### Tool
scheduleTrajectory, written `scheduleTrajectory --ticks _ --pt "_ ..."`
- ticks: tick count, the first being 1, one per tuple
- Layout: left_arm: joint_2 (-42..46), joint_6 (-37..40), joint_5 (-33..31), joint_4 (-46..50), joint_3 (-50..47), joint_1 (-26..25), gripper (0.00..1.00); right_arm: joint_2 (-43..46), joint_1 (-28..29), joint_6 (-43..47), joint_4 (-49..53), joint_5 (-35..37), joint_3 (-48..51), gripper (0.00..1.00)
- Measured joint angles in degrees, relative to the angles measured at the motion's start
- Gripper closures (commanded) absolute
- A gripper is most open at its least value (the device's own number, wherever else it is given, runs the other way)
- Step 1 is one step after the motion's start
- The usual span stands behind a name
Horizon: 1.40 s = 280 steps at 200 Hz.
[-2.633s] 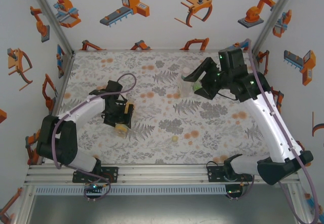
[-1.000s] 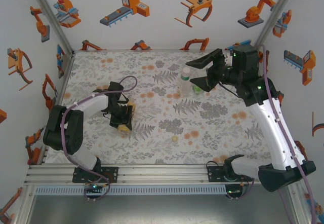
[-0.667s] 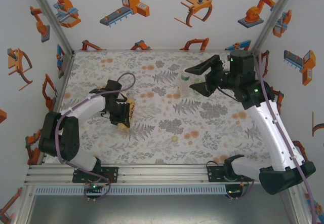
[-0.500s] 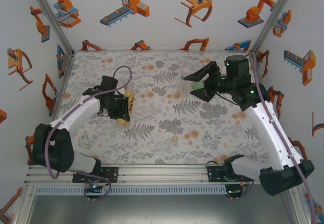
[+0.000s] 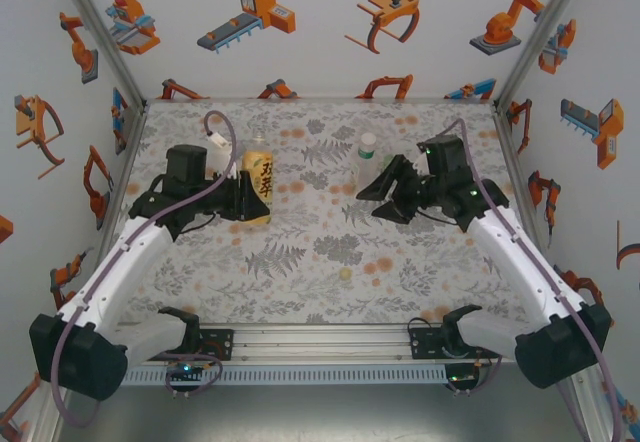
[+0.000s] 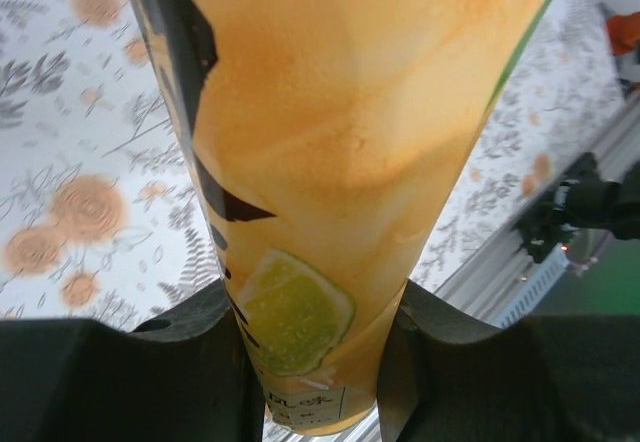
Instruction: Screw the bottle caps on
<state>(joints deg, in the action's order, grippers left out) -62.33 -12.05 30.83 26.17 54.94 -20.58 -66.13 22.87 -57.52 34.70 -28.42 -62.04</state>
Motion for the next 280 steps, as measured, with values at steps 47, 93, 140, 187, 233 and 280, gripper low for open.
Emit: scheduleTrajectory --ticks 47,93,140,187,233,280 --pt "3.2 -1.0 6.9 -8.3 -1.1 0.0 0.65 -3.6 6.3 7.6 4.2 6.4 -0.8 0.48" --pt "4.0 -1.6 10.3 -13.7 -2.2 -0.8 0.64 -5.0 12.0 11.2 6.5 12.4 -1.8 0.48" --pt "1.4 6.3 8.8 -7.3 0.9 -9.1 0.65 -5.3 19.4 12.1 1.1 15.1 -12.0 0.41" --pt "-2.3 10.6 2.9 -3.5 4.2 -12.7 0.64 -8.1 23.5 13.7 -4.8 20.3 -25.2 0.26" --pt "-2.8 11.2 0.1 -3.8 4.4 -14.1 0.62 -14.4 25.1 13.2 -6.3 25.2 -29.3 0.26" --pt "-2.8 10.0 -1.1 -4.9 4.4 -15.4 0.58 -18.9 25.4 10.3 -6.9 26.6 -29.5 0.36"
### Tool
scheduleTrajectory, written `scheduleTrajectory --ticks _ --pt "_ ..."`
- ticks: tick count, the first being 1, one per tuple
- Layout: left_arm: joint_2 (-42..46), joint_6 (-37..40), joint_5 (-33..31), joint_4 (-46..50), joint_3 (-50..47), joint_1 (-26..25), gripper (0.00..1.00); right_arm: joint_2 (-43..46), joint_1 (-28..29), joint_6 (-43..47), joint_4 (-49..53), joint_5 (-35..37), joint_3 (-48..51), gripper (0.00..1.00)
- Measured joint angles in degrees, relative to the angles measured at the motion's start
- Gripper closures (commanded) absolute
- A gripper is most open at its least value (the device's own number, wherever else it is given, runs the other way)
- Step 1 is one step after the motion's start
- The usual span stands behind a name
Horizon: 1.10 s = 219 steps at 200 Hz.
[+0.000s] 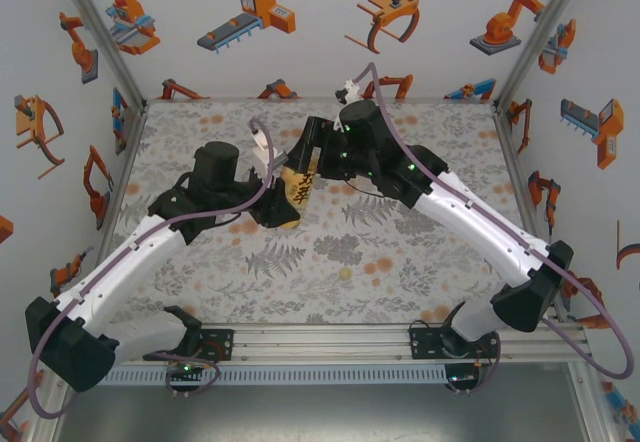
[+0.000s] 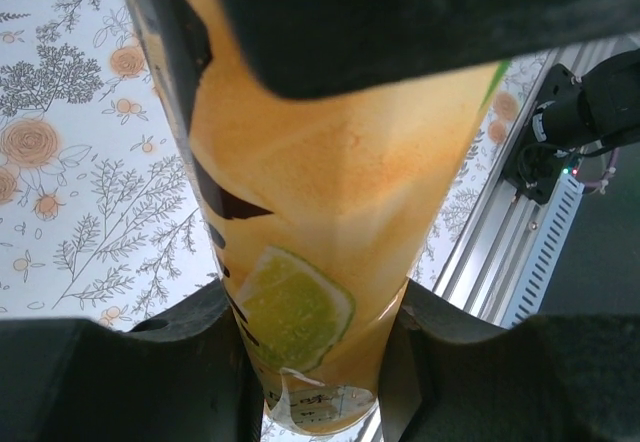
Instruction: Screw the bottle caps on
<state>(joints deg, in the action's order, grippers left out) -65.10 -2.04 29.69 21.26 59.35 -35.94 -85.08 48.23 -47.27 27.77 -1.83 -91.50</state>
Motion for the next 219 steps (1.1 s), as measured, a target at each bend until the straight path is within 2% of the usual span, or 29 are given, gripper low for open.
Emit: scheduleTrajectory --ticks 17,31,49,70,108,175,219 --pt "0.0 -0.4 -0.3 -0.3 0.0 -0.3 0.53 0.0 0.1 -0.6 -0.2 0.0 0.0 0.46" --pt "0.0 -0.9 -0.5 -0.6 0.0 -0.4 0.4 0.0 0.1 -1.1 -0.5 0.1 0.0 0.53" --pt "0.0 -1.3 -0.7 -0.9 0.0 -0.5 0.29 0.0 0.0 -1.6 -0.9 0.3 0.2 0.6" --pt "-0.2 -1.8 -0.8 -2.2 0.0 -0.5 0.24 0.0 0.1 -2.4 -1.3 0.2 0.4 0.64" --pt "-1.6 -2.2 -0.3 -4.1 0.0 -0.5 0.26 0.4 0.1 -3.0 -1.5 0.2 0.4 0.65" --pt "-2.8 -2.0 1.5 -5.4 0.0 -0.8 0.46 1.1 0.1 -4.0 -1.5 1.2 0.4 0.65" --pt "-2.5 -1.9 1.6 -5.4 0.0 -0.8 0.47 1.2 0.0 -4.4 -1.5 1.4 0.4 0.45"
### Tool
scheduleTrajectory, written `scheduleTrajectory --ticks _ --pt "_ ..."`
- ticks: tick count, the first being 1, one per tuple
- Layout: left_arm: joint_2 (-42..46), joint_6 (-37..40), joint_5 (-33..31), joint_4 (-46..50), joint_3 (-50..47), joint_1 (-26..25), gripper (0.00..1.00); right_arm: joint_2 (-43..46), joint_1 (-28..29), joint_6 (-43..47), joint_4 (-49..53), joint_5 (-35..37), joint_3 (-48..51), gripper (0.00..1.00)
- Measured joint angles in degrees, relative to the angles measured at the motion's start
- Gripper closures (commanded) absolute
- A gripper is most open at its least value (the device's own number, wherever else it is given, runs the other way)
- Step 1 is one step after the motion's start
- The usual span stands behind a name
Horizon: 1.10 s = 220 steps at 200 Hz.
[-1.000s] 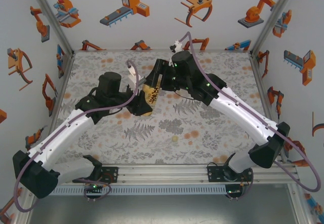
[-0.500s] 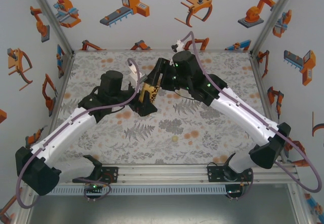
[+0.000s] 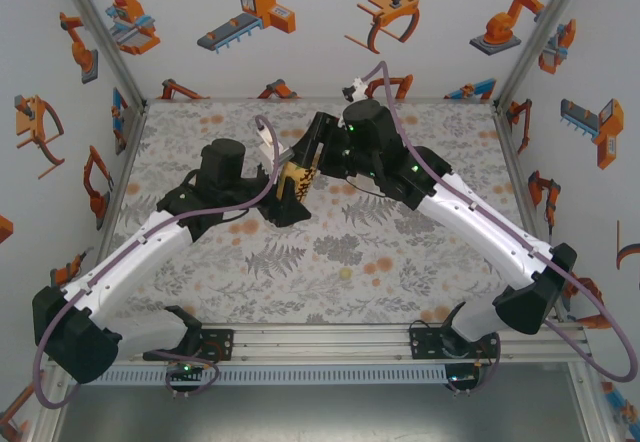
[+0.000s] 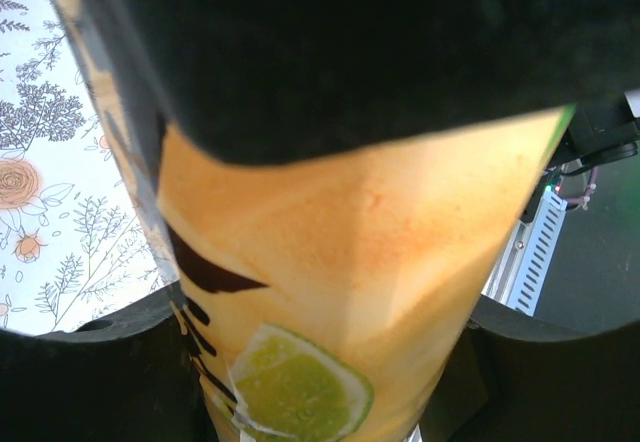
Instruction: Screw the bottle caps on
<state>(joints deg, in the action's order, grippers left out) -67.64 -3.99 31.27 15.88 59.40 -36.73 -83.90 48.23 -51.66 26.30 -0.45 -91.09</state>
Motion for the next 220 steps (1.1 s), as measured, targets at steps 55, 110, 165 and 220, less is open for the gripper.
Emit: scheduleTrajectory --ticks 55,110,165,220 --pt "0.4 1.7 -1.5 0.0 0.0 -1.2 0.49 2.9 -2.3 -0.1 2.0 -2.3 1.9 0.4" --pt "0.6 1.2 -8.1 3.8 -0.2 1.4 0.57 12.1 -9.0 1.7 8.2 -1.3 7.8 0.38" --pt "0.6 -1.0 -10.1 3.8 -0.7 3.2 0.59 14.1 -9.8 4.4 11.6 -1.5 10.5 0.42" --pt "2.7 -3.2 -9.6 1.4 -3.9 3.5 0.69 14.4 -3.0 5.4 15.0 2.1 24.9 0.46"
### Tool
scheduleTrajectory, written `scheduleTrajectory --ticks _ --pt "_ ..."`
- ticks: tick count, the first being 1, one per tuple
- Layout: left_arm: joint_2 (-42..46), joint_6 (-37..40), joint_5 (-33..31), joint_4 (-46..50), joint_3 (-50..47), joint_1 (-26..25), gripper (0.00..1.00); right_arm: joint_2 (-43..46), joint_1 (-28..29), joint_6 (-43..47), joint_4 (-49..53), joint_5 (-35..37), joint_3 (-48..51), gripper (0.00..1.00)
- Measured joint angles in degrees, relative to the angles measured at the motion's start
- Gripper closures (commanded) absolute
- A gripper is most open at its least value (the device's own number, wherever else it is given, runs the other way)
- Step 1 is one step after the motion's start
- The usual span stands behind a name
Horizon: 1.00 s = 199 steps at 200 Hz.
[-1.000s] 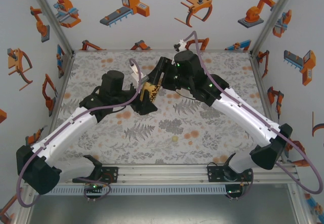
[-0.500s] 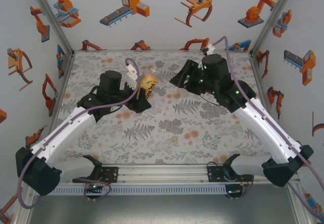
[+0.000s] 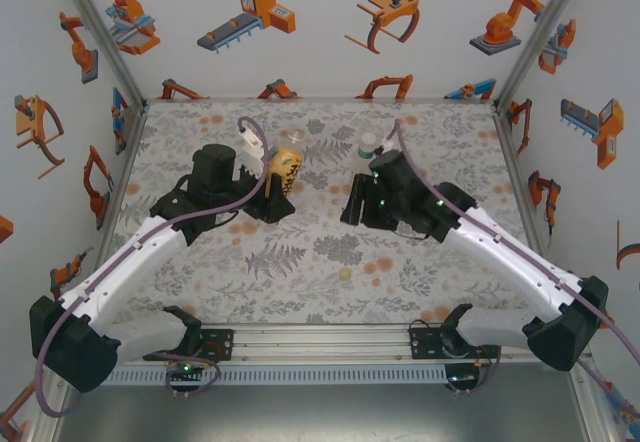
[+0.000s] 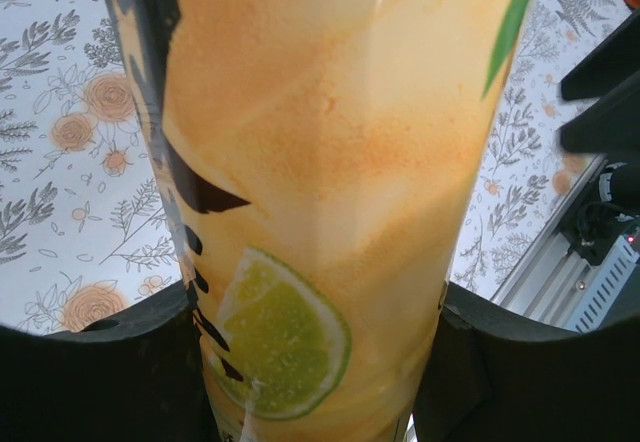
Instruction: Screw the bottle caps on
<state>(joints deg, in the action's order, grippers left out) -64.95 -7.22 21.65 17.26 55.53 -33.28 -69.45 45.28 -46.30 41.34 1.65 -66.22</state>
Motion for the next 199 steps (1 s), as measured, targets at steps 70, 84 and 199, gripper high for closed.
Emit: scheduleTrajectory --ticks 70,84,199 --pt "1.3 -2.2 4.2 -3.1 -1.3 0.4 0.98 -4.9 8.7 -0.1 1.4 7.9 7.7 0.53" --pt "1.9 -2.8 4.3 -3.6 -1.9 0.4 0.98 -6.9 9.9 -0.2 0.8 8.5 7.7 0.54" --pt "10.9 -3.5 -4.0 -4.1 -5.9 0.7 0.95 -20.3 11.6 -0.2 -8.9 8.4 8.9 0.6"
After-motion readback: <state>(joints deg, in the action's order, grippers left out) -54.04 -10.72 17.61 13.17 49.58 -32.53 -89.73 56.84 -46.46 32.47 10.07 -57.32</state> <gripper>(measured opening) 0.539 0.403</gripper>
